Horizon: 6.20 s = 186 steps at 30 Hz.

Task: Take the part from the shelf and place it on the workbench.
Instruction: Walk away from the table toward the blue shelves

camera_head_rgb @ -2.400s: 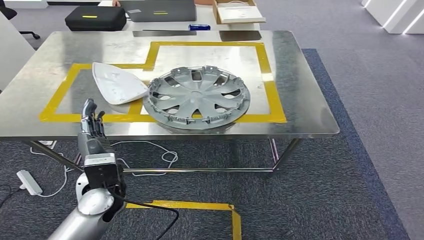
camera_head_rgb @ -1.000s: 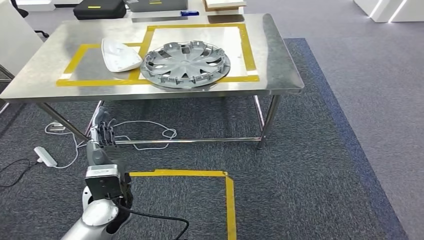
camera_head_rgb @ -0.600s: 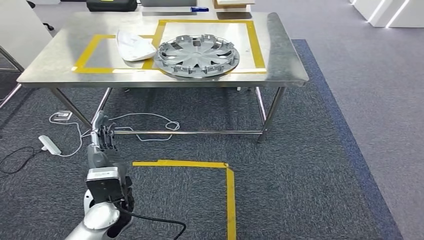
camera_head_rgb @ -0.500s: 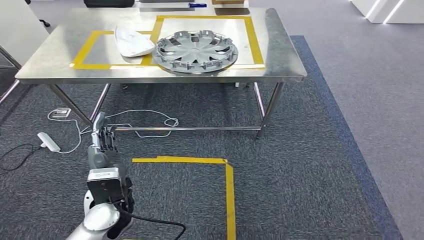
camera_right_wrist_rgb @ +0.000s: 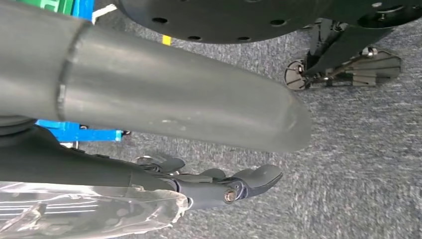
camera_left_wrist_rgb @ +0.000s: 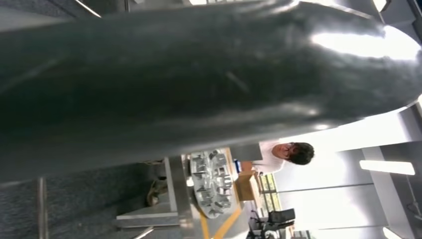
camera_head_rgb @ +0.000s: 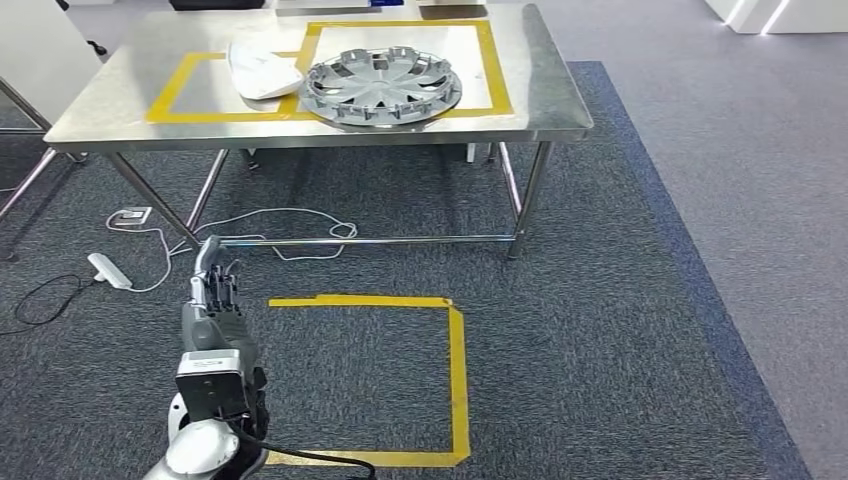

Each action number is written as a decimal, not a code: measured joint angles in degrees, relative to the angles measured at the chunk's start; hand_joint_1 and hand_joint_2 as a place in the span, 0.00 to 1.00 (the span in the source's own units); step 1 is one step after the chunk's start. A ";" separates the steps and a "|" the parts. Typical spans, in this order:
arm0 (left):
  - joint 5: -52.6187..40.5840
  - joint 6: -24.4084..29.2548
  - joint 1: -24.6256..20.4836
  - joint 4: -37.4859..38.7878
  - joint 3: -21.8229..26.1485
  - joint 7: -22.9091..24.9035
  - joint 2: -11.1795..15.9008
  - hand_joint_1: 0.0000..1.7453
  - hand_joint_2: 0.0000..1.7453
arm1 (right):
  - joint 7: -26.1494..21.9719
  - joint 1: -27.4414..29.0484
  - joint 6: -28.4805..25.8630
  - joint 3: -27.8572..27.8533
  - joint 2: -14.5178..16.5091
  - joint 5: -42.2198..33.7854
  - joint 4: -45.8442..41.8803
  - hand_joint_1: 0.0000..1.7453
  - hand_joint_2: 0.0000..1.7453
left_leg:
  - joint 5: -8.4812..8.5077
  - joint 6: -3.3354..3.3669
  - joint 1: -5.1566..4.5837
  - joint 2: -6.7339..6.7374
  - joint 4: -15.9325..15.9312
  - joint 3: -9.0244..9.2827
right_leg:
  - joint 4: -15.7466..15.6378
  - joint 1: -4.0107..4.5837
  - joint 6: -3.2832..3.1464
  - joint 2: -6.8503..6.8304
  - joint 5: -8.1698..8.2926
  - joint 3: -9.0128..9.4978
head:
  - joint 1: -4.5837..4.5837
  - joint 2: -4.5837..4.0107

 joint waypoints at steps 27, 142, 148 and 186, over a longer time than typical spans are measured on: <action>1.79 -0.79 4.21 -0.10 2.00 0.91 0.06 0.00 0.00 | 1.55 1.75 1.63 3.00 0.02 -4.05 -0.88 0.00 0.00 | -0.42 1.36 -1.09 0.84 -7.83 5.40 | 2.02 0.22 -0.14 -0.08 -0.29 -1.18 | 0.03 0.00; -64.98 -23.02 1.07 78.34 88.04 6.97 -7.75 0.00 0.00 | 21.93 12.66 -5.95 28.94 1.27 -34.95 -11.38 0.00 0.00 | 2.47 2.04 -0.33 5.03 -16.08 11.61 | 5.78 -0.68 3.22 -2.33 -2.67 -3.03 | 0.78 0.00; -65.04 -23.00 0.48 78.77 88.32 6.95 -7.39 0.00 0.00 | 22.17 13.47 -5.99 30.39 1.68 -35.23 -12.65 0.00 0.00 | -0.17 0.05 0.19 4.46 -13.56 11.66 | 3.43 -0.39 0.96 -0.56 -1.86 -1.86 | 0.21 0.00; -65.32 -24.00 1.47 79.02 91.11 6.74 -7.43 0.00 0.00 | 23.97 15.62 -3.14 33.40 1.86 -34.72 -18.04 0.00 0.00 | -1.20 0.89 -0.48 -0.61 -5.34 7.15 | 3.40 0.20 0.41 4.60 -1.38 -1.71 | -0.43 0.00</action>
